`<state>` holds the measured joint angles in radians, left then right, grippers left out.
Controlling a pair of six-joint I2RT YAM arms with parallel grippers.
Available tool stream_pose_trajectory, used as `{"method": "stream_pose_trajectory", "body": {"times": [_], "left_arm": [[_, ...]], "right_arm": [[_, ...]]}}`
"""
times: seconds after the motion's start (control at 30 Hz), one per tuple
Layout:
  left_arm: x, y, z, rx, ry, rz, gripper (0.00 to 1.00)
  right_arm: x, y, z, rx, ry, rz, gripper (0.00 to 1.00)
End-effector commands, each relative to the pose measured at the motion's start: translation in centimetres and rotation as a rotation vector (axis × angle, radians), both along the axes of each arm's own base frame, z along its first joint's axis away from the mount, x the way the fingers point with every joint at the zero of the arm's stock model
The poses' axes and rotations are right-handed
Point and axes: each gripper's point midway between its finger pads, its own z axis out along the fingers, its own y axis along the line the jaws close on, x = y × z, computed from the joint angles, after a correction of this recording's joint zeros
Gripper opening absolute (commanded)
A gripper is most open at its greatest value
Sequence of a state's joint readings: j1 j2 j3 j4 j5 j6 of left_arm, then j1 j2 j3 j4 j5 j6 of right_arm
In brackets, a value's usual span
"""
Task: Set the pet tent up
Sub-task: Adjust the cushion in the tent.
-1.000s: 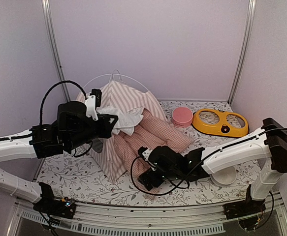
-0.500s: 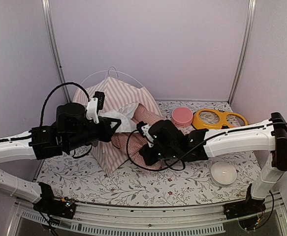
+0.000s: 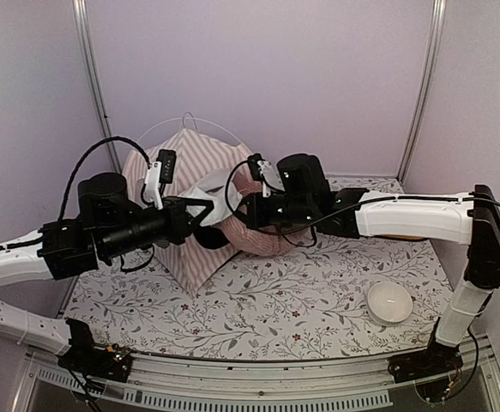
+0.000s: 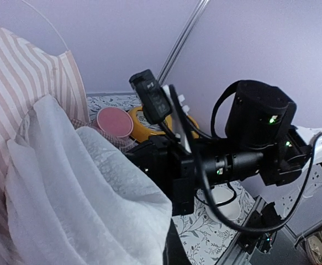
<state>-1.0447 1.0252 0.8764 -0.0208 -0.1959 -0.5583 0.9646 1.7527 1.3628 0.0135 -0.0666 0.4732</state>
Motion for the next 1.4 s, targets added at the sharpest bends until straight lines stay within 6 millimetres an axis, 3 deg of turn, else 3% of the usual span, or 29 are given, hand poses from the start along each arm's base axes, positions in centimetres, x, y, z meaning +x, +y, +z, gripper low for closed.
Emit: {"method": "stream_pose_trajectory", "body": {"times": [0.0,0.17,0.37,0.73,1.13,1.27,1.37], "left_arm": [[1.2,3.3,2.4,-0.045,-0.003,0.164,0.0],[3.0,9.0,0.4,0.031,0.049,0.423,0.0],[5.4,11.2,-1.3,0.082,0.058,0.49,0.0],[9.2,8.9,-2.5,0.108,0.004,0.382,0.21],[10.7,7.8,-3.6,0.117,0.018,0.357,0.39],[11.5,8.0,-4.6,0.159,0.039,0.391,0.39],[12.3,8.4,-5.6,0.209,0.058,0.43,0.32]], "right_arm": [[0.7,2.2,-2.1,0.053,0.071,0.027,0.0],[0.1,2.1,-4.7,0.03,0.137,0.032,0.0],[-0.3,1.5,-5.6,0.013,0.155,0.03,0.0],[-0.2,1.3,-5.6,0.011,0.153,0.022,0.0],[-0.2,1.3,-5.6,0.007,0.149,0.022,0.0],[-0.2,1.3,-5.5,0.01,0.148,0.023,0.0],[-0.2,1.2,-5.3,0.01,0.145,0.022,0.0]]}}
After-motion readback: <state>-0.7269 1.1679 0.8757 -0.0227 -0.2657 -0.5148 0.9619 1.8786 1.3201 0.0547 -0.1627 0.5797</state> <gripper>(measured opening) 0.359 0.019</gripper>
